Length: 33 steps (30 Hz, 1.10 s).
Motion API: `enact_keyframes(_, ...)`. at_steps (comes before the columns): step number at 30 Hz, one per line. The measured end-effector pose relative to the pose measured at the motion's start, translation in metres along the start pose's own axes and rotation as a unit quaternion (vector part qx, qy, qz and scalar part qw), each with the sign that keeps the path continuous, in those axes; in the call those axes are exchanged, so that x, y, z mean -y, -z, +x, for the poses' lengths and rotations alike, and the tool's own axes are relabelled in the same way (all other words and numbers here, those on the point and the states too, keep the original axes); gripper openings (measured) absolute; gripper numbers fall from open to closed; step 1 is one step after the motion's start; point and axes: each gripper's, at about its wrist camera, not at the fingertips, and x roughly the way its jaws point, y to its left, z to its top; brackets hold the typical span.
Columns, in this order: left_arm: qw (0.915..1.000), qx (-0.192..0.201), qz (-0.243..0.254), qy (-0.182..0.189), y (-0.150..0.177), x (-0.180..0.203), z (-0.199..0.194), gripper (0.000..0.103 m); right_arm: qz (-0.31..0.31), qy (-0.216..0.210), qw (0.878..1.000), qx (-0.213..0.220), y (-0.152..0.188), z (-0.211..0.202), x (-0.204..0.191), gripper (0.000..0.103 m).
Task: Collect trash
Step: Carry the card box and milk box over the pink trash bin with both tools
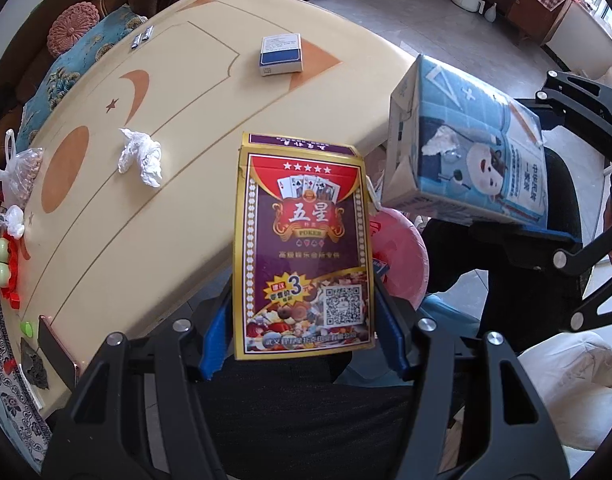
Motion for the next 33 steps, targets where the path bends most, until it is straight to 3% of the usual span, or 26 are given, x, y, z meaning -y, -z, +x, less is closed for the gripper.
enact_keyframes(9,0.9998,-0.017,0.01,0.009,0.017,0.019,0.035,0.061,-0.002,0.001,1.0,-0.024,0.029,0.02,-0.009,0.069)
enact_keyframes(18,0.9965,-0.057,-0.018,0.059,0.031,0.028,0.099,0.061,0.013,-0.015,0.998,-0.063,0.056,0.063,-0.006,0.069)
enact_keyframes(24,0.9919,-0.086,-0.039,0.084,0.035,0.024,0.143,0.061,0.023,-0.024,0.995,-0.092,0.072,0.095,-0.001,0.069)
enact_keyframes(27,0.9855,-0.104,-0.061,0.119,0.036,0.015,0.169,0.061,0.037,-0.033,0.992,-0.113,0.082,0.117,0.005,0.069)
enact_keyframes(33,0.9779,-0.145,-0.086,0.124,0.037,0.011,0.215,0.061,0.056,-0.037,0.986,-0.152,0.1,0.162,0.014,0.069)
